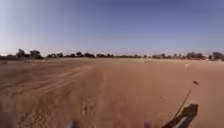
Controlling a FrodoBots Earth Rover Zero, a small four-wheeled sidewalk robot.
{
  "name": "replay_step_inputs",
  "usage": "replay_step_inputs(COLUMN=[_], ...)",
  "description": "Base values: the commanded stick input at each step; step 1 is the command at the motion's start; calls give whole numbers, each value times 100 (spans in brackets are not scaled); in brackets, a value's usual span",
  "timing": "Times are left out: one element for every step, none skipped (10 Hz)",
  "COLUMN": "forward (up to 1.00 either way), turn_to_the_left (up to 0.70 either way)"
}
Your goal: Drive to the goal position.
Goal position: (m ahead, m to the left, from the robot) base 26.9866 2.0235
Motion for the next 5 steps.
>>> replay_step_inputs(forward=[100, 100, 100, 100, 100], turn_to_the_left=[-3, -16, -30, -34, 0])
